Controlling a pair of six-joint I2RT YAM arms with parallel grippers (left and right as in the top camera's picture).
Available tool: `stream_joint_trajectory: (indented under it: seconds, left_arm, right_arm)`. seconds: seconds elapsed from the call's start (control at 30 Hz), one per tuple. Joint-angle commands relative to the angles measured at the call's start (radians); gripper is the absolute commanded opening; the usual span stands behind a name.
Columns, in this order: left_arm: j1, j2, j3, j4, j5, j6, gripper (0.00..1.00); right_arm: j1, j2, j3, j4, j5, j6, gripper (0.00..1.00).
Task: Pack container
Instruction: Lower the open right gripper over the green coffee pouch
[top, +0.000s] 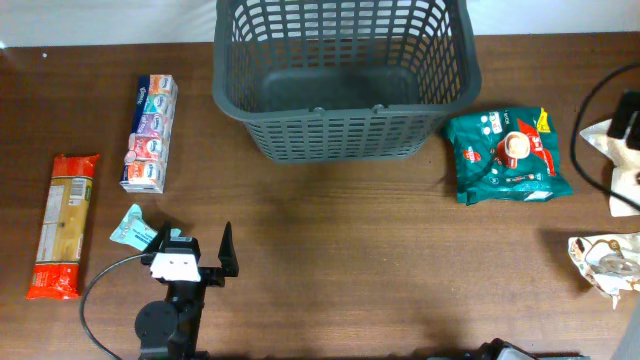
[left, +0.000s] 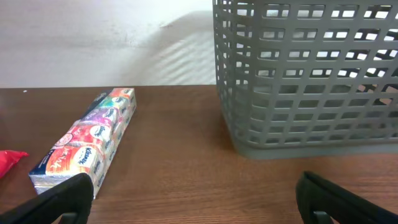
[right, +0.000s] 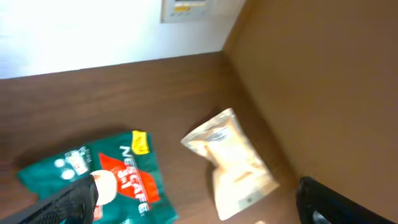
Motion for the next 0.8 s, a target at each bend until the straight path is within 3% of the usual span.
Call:
stream_joint_trajectory:
  seconds: [0.0,0.37,0.77]
  left_arm:
    - [0.005,-0.008,-0.008,0.004,0.008,0.006,0.99]
    - [0.005,-0.008,-0.008,0.004,0.007,0.006,0.99]
    - [0.005,-0.008,-0.008,0.003,0.008,0.006,0.99]
  right_arm:
    - [-0.051,0.068,0.014,-0.028,-0.265,0.013,0.99]
    - [-0.053,0.231,0.015,-0.146,-0.337,0.021,0.99]
    - [-0.045,0.377,0.016,-0.209,-0.093,-0.015,0.99]
